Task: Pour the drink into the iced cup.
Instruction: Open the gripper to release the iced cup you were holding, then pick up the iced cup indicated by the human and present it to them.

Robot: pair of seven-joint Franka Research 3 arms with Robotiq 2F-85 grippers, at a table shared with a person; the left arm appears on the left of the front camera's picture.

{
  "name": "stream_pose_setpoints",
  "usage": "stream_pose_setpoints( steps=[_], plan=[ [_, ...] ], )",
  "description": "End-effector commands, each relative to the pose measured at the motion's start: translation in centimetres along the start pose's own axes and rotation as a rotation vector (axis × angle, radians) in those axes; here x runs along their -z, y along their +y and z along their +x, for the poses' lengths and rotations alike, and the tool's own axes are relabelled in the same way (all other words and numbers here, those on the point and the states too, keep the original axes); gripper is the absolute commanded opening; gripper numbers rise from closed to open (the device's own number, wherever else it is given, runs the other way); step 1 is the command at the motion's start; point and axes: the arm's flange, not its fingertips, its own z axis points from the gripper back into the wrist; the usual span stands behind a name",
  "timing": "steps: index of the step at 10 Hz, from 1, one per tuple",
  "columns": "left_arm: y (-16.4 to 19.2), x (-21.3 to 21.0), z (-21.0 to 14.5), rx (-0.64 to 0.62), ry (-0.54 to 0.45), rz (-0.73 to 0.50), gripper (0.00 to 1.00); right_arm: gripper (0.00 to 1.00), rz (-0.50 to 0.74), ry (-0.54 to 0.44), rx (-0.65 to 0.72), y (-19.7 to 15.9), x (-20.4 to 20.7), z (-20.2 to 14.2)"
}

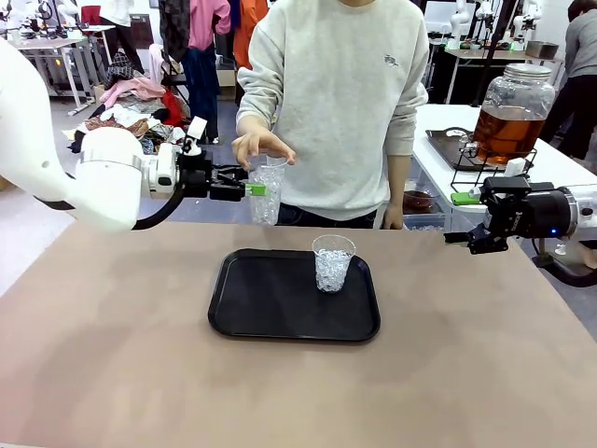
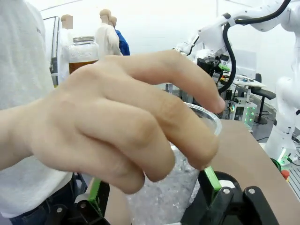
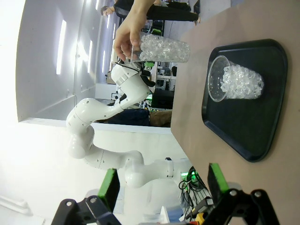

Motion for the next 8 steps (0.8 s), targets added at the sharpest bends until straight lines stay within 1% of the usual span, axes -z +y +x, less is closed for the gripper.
stream_pose_setpoints(
  steps=[1,4,5,6,8],
  plan=[
    [-1.1,-1.4,0.3,0.009,-0.023,0.024,1.00,1.00,-0.001,-0.005,-0.001,0.1,0.0,0.0],
    [-2.7,-4.8,0.8,-0.033,-0.041,-0.019,1.00,1.00,-0.001,-0.005,-0.001,0.1,0.0,0.0],
    [-3.2,-5.8,1.0,-0.033,-0.031,-0.024,1.00,1.00,-0.001,-0.005,-0.001,0.1,0.0,0.0],
    [-4.8,-9.5,2.0,-0.016,-0.034,-0.042,1.00,1.00,-0.001,-0.005,-0.001,0.1,0.0,0.0],
    [-5.0,-10.0,2.1,-0.015,-0.028,-0.036,1.00,1.00,-0.001,-0.005,-0.001,0.1,0.0,0.0]
  ],
)
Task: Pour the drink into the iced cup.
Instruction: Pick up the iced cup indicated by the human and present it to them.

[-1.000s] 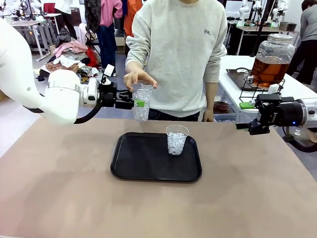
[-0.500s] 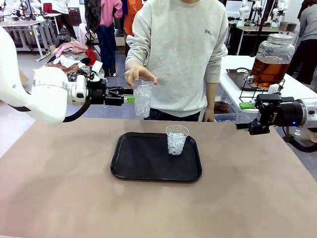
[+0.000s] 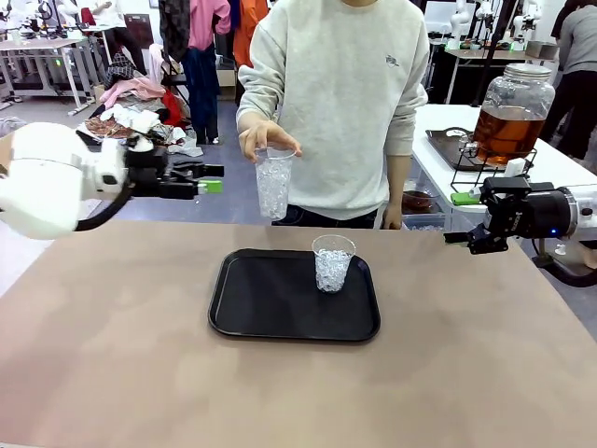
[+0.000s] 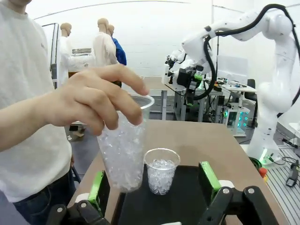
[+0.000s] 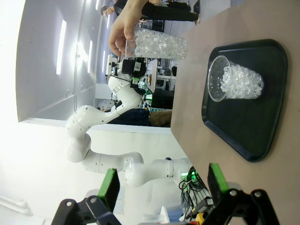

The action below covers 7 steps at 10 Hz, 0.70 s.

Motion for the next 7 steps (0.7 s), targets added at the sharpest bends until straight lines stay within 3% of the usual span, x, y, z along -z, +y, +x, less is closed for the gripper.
stream_pose_setpoints(
  steps=[1,7],
  plan=[
    [-1.4,-1.9,0.8,0.000,0.015,-0.009,1.00,1.00,-0.001,-0.005,-0.002,0.1,0.0,0.0],
    [-0.6,-1.4,0.4,0.007,0.007,-0.004,1.00,1.00,-0.001,-0.005,-0.002,0.1,0.0,0.0]
  ],
)
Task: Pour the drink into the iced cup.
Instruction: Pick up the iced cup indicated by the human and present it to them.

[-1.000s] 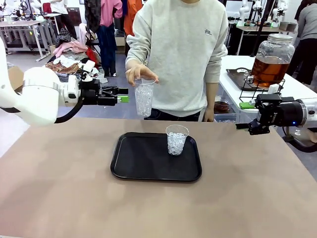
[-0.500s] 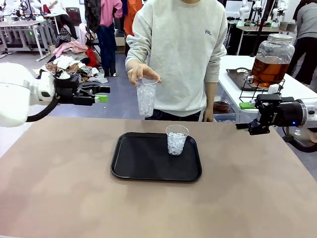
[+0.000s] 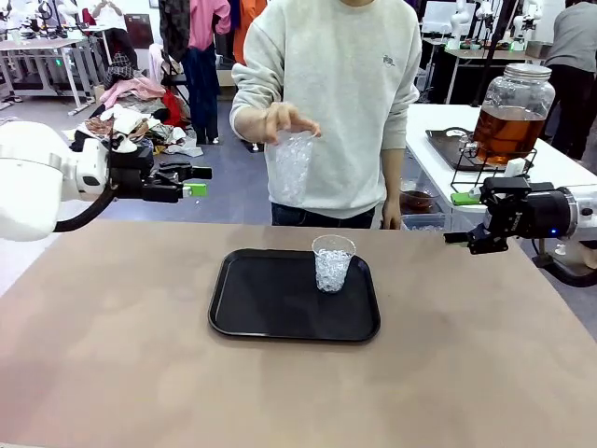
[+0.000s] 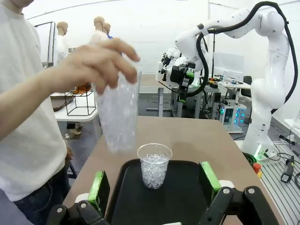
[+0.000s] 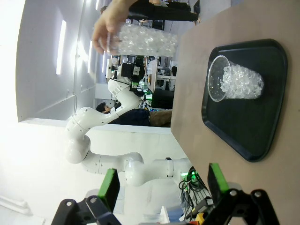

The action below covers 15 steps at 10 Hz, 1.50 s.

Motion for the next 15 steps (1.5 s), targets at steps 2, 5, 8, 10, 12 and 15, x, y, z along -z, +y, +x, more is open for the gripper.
stream_pose_setpoints(
  steps=[2,5,8,10,12,15],
  plan=[
    [0.33,0.09,0.34,0.005,-0.008,0.011,1.00,1.00,-0.001,-0.005,-0.002,0.10,-0.05,-0.04],
    [0.33,0.09,0.34,0.005,-0.008,0.011,1.00,1.00,-0.001,-0.005,-0.002,0.10,-0.05,-0.04],
    [0.33,0.09,0.34,0.005,-0.008,0.011,1.00,1.00,-0.001,-0.005,-0.002,0.10,-0.05,-0.04],
    [0.33,0.09,0.34,0.005,-0.008,0.011,1.00,1.00,-0.001,-0.005,-0.002,0.10,-0.05,-0.04],
    [0.33,0.09,0.34,0.005,-0.008,0.011,1.00,1.00,-0.001,-0.005,-0.002,0.10,-0.05,-0.04],
    [0.33,0.09,0.34,0.005,-0.008,0.011,1.00,1.00,-0.001,-0.005,-0.002,0.10,-0.05,-0.04]
  ],
)
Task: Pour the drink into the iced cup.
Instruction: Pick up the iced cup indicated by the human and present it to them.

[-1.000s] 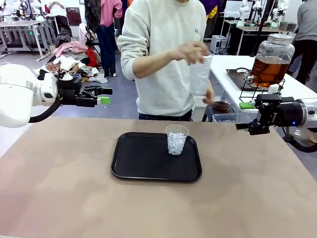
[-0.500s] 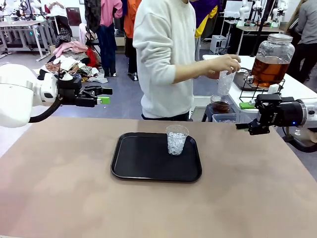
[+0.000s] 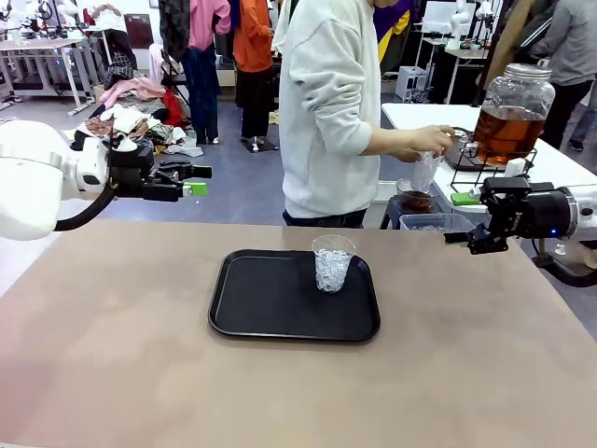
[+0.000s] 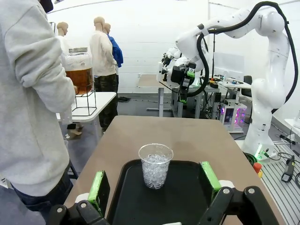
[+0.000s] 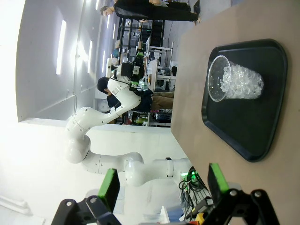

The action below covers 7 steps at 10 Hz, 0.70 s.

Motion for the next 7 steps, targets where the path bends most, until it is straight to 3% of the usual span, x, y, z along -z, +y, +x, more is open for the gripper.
stream_pose_setpoints(
  steps=[1,7],
  plan=[
    [0.15,0.11,0.19,0.001,-0.008,0.010,1.00,1.00,-0.001,-0.005,-0.002,0.10,-0.05,-0.04],
    [0.15,0.11,0.19,0.001,-0.008,0.010,1.00,1.00,-0.001,-0.005,-0.002,0.10,-0.05,-0.04]
  ],
)
